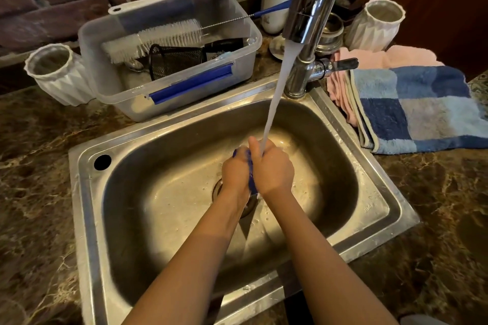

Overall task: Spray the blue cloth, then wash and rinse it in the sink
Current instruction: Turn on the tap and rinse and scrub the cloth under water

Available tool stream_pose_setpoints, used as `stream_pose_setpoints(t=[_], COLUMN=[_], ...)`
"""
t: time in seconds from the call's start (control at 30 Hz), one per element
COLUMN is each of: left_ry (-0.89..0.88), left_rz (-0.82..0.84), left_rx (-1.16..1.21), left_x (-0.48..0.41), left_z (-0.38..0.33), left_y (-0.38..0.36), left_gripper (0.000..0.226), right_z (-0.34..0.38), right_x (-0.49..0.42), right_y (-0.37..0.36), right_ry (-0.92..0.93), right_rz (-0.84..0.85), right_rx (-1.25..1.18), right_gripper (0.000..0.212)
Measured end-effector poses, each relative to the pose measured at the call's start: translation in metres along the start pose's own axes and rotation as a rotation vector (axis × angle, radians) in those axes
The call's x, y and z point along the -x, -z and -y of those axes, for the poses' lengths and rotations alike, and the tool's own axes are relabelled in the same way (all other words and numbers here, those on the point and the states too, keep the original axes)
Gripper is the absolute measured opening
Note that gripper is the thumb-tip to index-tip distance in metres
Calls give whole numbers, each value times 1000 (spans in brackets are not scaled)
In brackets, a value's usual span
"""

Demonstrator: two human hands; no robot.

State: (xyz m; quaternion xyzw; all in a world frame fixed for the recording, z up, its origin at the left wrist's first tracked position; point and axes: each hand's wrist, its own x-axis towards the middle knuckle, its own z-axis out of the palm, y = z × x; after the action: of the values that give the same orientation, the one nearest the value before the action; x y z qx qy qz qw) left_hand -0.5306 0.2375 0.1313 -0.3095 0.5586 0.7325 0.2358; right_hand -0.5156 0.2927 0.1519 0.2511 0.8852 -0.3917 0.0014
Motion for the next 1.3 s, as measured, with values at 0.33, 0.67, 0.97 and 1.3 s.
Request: stream_pose_setpoints(t=[0.33, 0.67, 0.97, 1.3], left_ry=[-210, -28, -97, -28], left_rz=[-96, 264, -93, 95], left_rx=[-164, 272, 76, -78], left_x=[4, 5, -8, 23], left_z=[11, -6, -8, 7], left_y=[4, 35, 22, -7], left_gripper=[26, 23, 10, 26], right_z=[-17, -7, -4, -11], right_x=[-32, -34, 9, -29], right_y=[-8, 8, 23, 8], right_ry=[-506, -420, 190, -88], right_rz=[266, 414, 447, 4], right_rx=[-609, -615, -235, -24], right_gripper=[31, 34, 40, 42])
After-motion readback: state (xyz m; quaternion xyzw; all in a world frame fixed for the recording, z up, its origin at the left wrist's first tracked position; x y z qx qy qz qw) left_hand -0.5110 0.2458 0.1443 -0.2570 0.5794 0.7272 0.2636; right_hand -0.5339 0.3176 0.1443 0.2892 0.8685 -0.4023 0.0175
